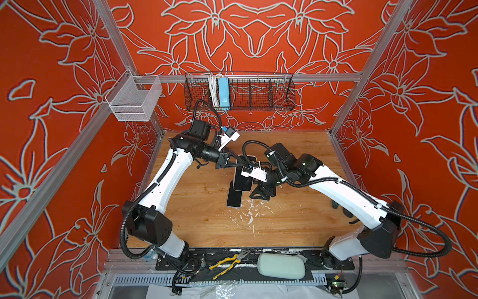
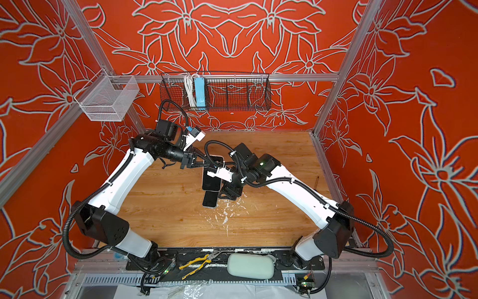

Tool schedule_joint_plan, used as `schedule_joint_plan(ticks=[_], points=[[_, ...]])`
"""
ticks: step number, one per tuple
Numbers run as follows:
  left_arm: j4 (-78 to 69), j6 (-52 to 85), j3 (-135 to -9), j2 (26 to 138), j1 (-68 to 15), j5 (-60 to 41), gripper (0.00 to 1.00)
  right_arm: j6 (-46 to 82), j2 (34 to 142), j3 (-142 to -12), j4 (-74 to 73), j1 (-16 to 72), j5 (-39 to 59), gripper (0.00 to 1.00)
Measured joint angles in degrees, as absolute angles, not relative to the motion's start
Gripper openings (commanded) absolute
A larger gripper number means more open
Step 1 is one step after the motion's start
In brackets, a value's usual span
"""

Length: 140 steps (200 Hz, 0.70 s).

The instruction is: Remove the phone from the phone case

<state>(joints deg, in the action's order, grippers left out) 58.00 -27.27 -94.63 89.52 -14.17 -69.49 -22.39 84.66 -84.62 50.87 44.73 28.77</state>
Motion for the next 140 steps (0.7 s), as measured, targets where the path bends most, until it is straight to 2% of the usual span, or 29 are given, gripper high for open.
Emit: schedule_joint_plan(ticks=[57,140], points=[[58.0,-27.0,-93.6,89.3,-14.7,-69.9,0.0,-22.4,81.9,-83.6,48.8,44.7,29.8,0.38],[53.7,-22.1,-92.9,87.0,-14.7,-70.9,0.0,-21.5,80.4,-79.3,46.8,44.6,35.0,0.37]])
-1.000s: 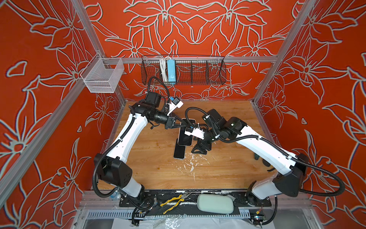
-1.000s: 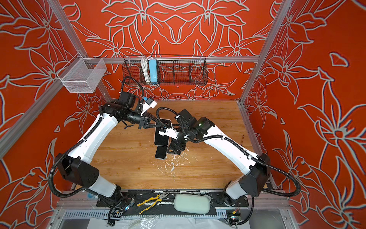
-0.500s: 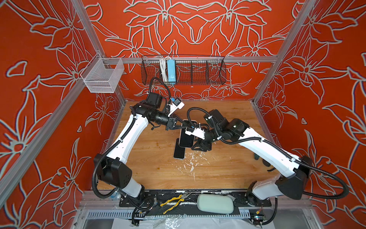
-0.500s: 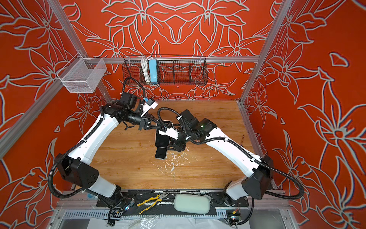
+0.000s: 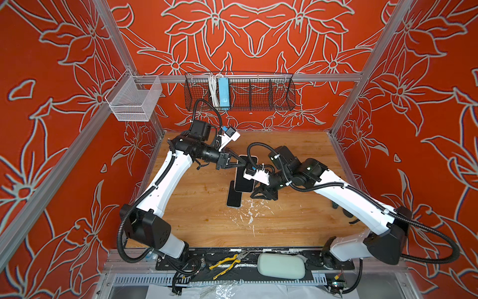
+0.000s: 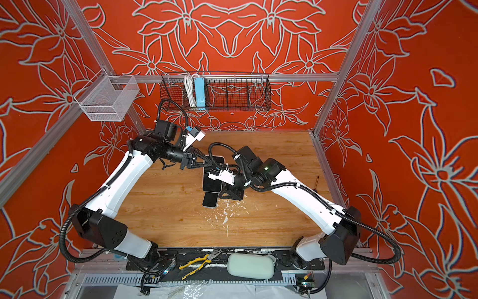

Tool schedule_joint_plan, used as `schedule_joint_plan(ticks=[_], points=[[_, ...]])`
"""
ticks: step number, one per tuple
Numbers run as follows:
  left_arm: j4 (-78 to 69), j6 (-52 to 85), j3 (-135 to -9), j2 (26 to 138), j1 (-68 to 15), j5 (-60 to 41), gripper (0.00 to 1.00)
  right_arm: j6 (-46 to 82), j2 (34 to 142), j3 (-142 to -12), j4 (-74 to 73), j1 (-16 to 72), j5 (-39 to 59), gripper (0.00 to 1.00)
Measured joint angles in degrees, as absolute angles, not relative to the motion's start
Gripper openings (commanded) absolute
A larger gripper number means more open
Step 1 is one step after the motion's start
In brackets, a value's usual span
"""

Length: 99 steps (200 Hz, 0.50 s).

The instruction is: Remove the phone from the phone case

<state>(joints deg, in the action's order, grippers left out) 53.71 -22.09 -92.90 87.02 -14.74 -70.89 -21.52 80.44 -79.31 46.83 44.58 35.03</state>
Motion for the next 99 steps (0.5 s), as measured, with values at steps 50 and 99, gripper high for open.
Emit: schedule_joint_plan(ticks=[50,99], points=[[50.2,-18.7,-91.7,85.4,-14.7,-72.4,0.0,-20.5,78.7,-78.8,45.7,44.3,36.6,0.35],[50.0,-17.9,-91.7,85.3,-14.7,-73.2,0.0,-20.4,78.5,-78.8,45.7,43.9,37.6,0.27]])
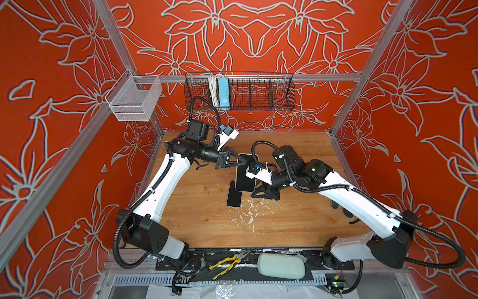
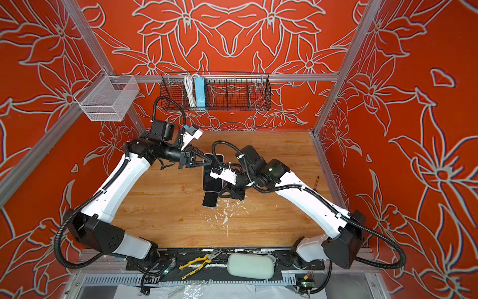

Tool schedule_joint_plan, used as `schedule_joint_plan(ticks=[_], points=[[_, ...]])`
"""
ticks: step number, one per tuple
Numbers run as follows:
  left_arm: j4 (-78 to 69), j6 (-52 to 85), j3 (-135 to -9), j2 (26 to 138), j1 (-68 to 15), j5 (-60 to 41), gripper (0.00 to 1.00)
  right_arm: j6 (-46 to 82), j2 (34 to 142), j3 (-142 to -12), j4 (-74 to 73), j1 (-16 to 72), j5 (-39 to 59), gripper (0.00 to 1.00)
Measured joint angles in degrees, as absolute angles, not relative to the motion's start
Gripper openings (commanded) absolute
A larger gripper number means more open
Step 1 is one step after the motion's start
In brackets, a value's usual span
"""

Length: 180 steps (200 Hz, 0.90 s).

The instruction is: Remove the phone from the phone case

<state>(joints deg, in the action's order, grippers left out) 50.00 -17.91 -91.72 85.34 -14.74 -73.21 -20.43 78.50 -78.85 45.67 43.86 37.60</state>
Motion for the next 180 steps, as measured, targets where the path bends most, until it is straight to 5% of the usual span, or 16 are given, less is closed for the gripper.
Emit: schedule_joint_plan(ticks=[89,139,180], points=[[49.9,-18.2,-91.7,85.3,-14.9,-75.3,0.0,-19.4,78.6,-79.6,47.8,43.4,40.4,0.1],[48.7,-17.8,-91.7,85.4,-15.0,-76.0,0.0,-18.9,78.6,-79.7,47.8,43.4,41.0,0.13],[48.2,-16.6,-91.7,85.7,-15.1,-75.9,0.0,-18.4,78.6,-79.7,46.9,43.4,41.3,0.27]])
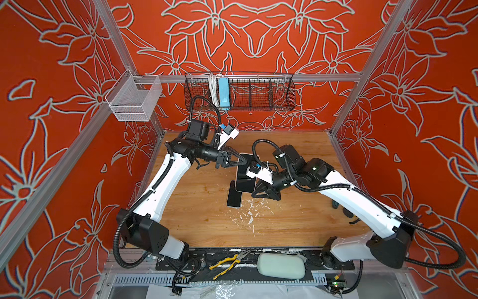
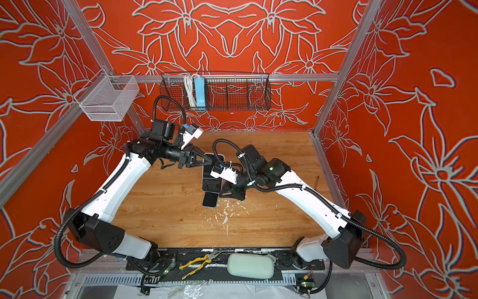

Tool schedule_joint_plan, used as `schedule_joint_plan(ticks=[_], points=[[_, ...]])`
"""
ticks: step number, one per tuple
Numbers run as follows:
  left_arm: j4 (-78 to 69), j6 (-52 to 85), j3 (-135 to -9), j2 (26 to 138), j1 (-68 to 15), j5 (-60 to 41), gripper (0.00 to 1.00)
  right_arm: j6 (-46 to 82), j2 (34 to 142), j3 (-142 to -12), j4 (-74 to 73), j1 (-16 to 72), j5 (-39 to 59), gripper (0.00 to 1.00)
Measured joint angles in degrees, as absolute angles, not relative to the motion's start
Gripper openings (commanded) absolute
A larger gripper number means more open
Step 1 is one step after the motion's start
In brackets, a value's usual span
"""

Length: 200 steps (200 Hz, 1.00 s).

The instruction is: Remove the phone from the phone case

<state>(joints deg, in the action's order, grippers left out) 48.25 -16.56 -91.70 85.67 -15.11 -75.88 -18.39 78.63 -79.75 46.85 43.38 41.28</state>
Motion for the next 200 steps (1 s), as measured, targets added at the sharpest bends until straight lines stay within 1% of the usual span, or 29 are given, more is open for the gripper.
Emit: schedule_joint_plan(ticks=[20,30,77,150,200], points=[[47.8,-16.4,-91.5,85.7,-15.3,-76.0,0.0,-17.9,78.6,-79.9,46.1,43.4,41.5,0.28],[47.8,-16.4,-91.4,85.7,-15.4,-76.1,0.0,-17.6,78.6,-79.9,45.6,43.3,41.7,0.26],[47.0,-16.6,-91.2,85.7,-15.5,-76.9,0.0,-16.8,78.6,-80.0,45.6,42.8,42.9,0.13],[44.9,-14.2,-91.2,85.8,-15.4,-77.5,0.0,-16.4,78.6,-81.1,46.9,42.5,44.9,0.12],[42.0,-12.1,-91.2,88.6,-15.5,-82.2,0.0,-15.3,78.8,-82.6,48.9,42.5,45.1,0.12]])
